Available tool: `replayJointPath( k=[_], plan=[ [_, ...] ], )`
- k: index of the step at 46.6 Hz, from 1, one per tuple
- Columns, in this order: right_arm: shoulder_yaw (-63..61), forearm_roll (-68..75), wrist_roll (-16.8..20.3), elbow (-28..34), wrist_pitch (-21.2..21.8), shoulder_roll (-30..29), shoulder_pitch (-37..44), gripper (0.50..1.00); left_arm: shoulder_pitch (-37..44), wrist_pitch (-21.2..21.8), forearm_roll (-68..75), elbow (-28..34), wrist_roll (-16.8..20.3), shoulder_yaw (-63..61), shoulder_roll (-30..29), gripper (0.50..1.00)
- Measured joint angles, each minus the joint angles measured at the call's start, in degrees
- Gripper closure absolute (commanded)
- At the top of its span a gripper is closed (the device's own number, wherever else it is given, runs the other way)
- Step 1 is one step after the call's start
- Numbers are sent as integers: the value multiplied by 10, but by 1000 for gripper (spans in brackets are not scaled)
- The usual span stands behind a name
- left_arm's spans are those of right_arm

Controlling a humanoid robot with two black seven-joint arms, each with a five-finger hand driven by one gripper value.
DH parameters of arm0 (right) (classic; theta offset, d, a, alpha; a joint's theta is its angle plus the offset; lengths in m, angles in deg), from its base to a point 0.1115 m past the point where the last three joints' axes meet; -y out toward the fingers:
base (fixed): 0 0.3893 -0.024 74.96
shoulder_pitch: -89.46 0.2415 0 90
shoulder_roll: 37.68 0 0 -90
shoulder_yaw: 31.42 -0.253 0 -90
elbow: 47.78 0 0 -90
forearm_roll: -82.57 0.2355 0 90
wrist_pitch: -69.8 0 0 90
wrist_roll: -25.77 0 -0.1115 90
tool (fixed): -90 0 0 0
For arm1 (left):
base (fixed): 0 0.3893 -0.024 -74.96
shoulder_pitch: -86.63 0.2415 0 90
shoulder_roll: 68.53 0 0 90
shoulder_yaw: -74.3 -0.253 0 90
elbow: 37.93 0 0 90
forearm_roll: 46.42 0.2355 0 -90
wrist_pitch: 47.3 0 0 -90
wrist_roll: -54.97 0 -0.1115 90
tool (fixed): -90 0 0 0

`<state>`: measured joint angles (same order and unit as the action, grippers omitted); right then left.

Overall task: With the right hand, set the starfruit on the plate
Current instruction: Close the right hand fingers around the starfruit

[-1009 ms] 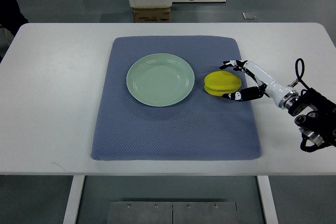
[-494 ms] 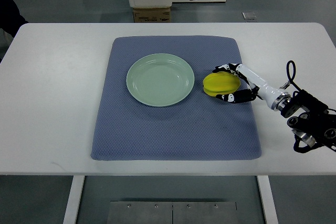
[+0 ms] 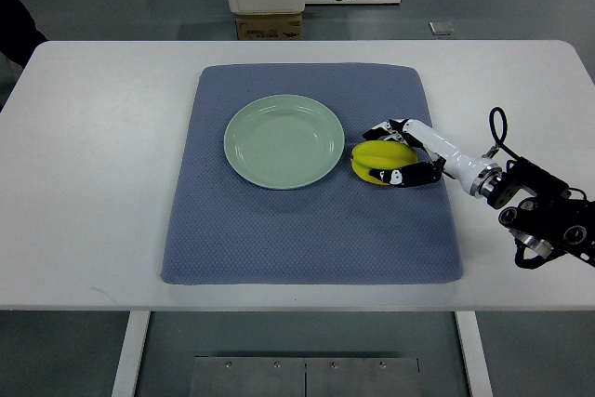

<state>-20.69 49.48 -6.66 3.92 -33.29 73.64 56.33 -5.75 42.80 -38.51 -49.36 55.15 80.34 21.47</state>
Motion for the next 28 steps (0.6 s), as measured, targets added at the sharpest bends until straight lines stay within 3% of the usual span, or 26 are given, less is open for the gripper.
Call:
replayJointPath(
  k=[28],
  plan=[
    [-9,17,-11,0,2,11,17,1000,0,0,0,0,0,0,0,500]
  ],
)
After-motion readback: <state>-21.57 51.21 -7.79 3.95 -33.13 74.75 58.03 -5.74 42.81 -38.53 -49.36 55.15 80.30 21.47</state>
